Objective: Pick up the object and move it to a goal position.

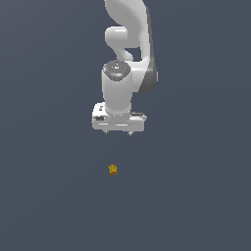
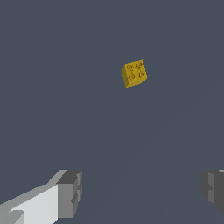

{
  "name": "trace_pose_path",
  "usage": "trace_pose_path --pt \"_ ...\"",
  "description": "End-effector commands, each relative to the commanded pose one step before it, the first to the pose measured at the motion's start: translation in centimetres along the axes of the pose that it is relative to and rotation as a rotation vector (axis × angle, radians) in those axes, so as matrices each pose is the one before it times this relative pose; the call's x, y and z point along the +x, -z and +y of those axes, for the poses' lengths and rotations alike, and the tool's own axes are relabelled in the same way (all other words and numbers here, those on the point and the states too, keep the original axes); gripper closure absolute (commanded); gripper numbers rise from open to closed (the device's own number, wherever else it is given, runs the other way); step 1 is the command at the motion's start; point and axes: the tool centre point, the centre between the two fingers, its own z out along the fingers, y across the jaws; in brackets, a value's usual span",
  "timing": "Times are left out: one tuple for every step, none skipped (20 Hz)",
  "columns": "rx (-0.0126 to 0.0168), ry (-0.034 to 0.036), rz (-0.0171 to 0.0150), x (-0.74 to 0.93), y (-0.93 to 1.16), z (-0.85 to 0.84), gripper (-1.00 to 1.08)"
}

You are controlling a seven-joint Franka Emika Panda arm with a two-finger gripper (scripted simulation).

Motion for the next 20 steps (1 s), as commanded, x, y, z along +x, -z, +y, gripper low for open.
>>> trace_pose_path --pt "0.0 0.0 0.0 0.0 0.0 0.001 -0.92" --pt "-0.0006 0.00075 0.00015 0.002 0.018 0.002 -0.92" --pt "-0.0017 0.00213 0.00041 0.007 0.051 0.01 -0.92" --pt "-0.0028 0.0035 0.00067 0.011 0.085 0.017 -0.92" --pt "-0.00388 0.00482 0.00093 0.014 0.118 0.023 -0.92" --pt "-0.00489 0.00602 0.00117 0.015 0.151 0.031 -0.92" --pt "-0.00497 0.00604 0.00118 0.012 0.156 0.031 -0.92" --pt "-0.0038 0.00453 0.00089 0.005 0.122 0.023 -0.92" --pt "-0.00264 0.00306 0.00062 -0.001 0.087 0.015 -0.92" --pt "-0.00146 0.00159 0.00034 -0.006 0.051 0.009 -0.92" --pt "0.0 0.0 0.0 -0.007 0.009 0.022 -0.92" --pt "0.00039 -0.00056 -0.0001 0.001 -0.019 -0.027 -0.92" --pt "0.00061 -0.0003 -0.00012 0.029 -0.037 -0.009 -0.92" --pt "0.00034 0.00091 -0.00002 0.065 -0.038 0.02 -0.92" --pt "0.0 0.00195 0.00009 0.098 -0.046 0.012 -0.92" --pt "0.00003 0.00258 0.00011 0.132 -0.063 0.013 -0.92" --pt "0.00017 0.00292 0.0001 0.163 -0.084 0.026 -0.92" --pt "0.00031 0.00351 0.00011 0.195 -0.104 0.024 -0.92" --pt "0.00042 0.004 0.00012 0.224 -0.124 0.029 -0.92" --pt "0.00051 0.00444 0.00014 0.252 -0.142 0.037 -0.92"
